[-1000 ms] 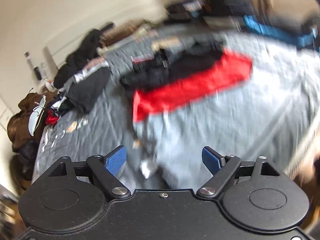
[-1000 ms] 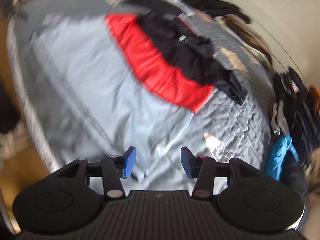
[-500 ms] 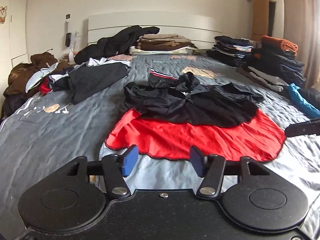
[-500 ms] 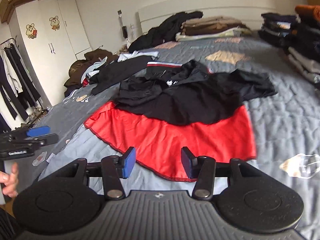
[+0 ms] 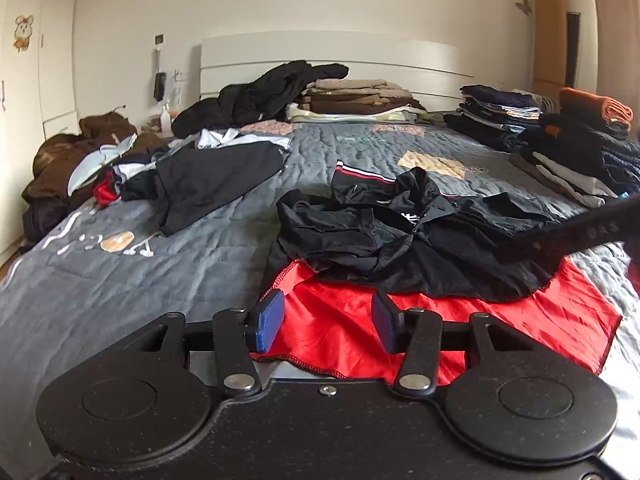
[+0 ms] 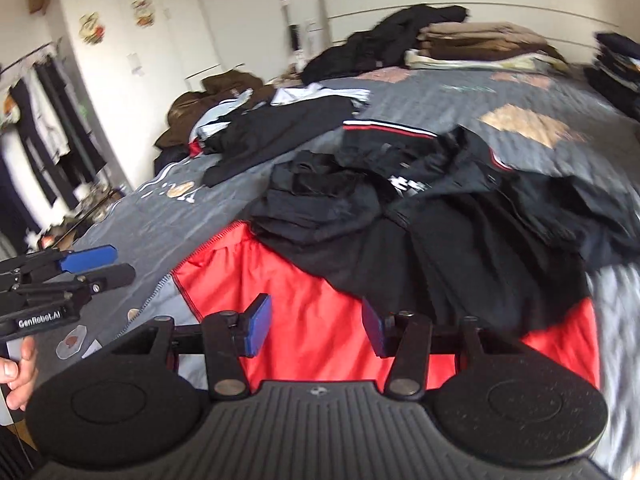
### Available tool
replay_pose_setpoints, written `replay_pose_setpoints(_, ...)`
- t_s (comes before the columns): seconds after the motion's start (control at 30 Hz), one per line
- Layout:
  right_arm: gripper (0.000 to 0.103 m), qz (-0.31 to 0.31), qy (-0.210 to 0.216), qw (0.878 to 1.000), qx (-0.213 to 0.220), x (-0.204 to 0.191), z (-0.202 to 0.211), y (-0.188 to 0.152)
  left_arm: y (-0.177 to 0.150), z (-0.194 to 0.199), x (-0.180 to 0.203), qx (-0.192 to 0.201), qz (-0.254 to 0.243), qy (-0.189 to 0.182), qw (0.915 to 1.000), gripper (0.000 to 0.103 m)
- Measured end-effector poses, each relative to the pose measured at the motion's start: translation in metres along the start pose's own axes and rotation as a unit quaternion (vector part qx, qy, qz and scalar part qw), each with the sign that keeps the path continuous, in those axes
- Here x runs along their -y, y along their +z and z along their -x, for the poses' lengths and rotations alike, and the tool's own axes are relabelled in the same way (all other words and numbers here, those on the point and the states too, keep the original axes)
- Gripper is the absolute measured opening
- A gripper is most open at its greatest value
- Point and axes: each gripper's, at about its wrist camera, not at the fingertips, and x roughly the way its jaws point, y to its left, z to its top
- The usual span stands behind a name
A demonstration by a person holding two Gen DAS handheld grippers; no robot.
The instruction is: Fold clothes
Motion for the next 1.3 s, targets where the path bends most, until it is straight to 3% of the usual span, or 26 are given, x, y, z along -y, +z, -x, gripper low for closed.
replay_pose_setpoints(0.37,0.049,0.099,0.049,0.993,-0.051,0.011,-0.107,0.076,0.011,-0.019,-0.033,-0.019,0.077,0.008,0.9968,0.049)
replay_pose_setpoints(0.53,0.049,0.127,0.045,0.986,-0.094,0.015,-0.154,0.087,0.009,-0.036,-0.051,-0.046,0.106,0.018,0.9931,0.049)
replay_pose_setpoints(0.77,0.049,0.134,0.052,0.980,-0.140,0.017,-0.192,0.088,0.016,-0.042,-0.058,-0.042,0.126,0.003,0.9912,0.049)
replay_pose_setpoints(0.9,0.043,0.111,0.063,0.979,-0.162,0.022,-0.199,0.082,0.016,-0.052,-0.053,-0.048,0.126,-0.004,0.9908,0.049)
replay_pose_setpoints(1.0,0.016,0.088,0.081,0.982,-0.146,0.024,-0.193,0.083,0.015,-0.054,-0.052,-0.051,0.128,-0.008,0.9904,0.049)
replay_pose_setpoints(1.2,0.011,0.097,0.147,0.978,-0.111,0.005,-0.150,0.083,0.014,-0.055,-0.054,-0.050,0.138,-0.004,0.9891,0.049)
replay_pose_setpoints(1.3,0.009,0.108,0.158,0.976,-0.109,0.000,-0.132,0.083,0.015,-0.055,-0.055,-0.050,0.140,-0.002,0.9889,0.049)
